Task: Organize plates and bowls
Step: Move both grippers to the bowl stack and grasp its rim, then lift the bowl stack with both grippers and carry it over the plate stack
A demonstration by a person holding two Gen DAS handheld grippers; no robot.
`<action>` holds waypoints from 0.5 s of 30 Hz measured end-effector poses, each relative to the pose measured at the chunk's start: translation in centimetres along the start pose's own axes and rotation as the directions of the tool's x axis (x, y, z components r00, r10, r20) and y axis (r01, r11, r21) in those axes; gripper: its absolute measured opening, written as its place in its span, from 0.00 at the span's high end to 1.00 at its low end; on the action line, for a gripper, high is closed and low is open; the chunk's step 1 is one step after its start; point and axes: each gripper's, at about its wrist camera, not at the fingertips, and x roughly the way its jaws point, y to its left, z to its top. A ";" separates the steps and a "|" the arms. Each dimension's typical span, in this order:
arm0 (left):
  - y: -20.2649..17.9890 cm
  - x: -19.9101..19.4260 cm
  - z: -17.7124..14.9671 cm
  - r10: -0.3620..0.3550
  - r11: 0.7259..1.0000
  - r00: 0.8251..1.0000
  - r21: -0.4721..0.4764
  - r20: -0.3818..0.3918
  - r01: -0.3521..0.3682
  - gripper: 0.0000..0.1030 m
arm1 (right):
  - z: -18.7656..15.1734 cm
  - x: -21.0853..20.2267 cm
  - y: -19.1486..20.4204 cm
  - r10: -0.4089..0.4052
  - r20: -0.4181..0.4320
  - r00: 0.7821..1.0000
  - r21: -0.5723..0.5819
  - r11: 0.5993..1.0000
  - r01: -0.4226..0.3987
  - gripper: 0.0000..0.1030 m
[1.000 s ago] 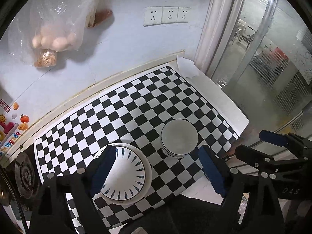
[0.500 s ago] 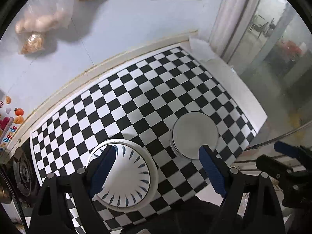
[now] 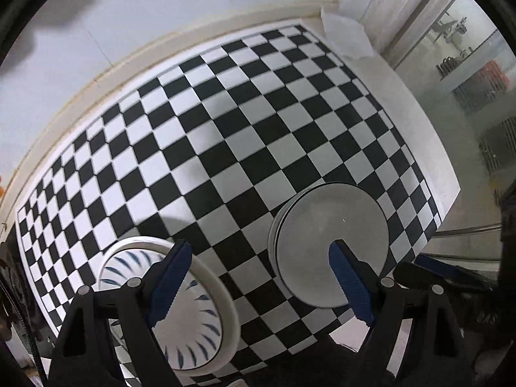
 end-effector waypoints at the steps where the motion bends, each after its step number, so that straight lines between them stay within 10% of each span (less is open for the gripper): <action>1: -0.1 0.7 0.3 -0.008 1.000 1.000 0.000 -0.014 0.008 0.16 | 0.4 0.7 -0.7 0.017 -0.013 1.000 0.023 1.000 -0.017 0.14; 15: 0.5 9.0 2.0 -0.164 0.986 0.964 -0.067 -0.210 0.153 0.17 | 3.7 7.8 -2.3 0.154 -0.063 0.986 0.034 0.988 -0.152 0.14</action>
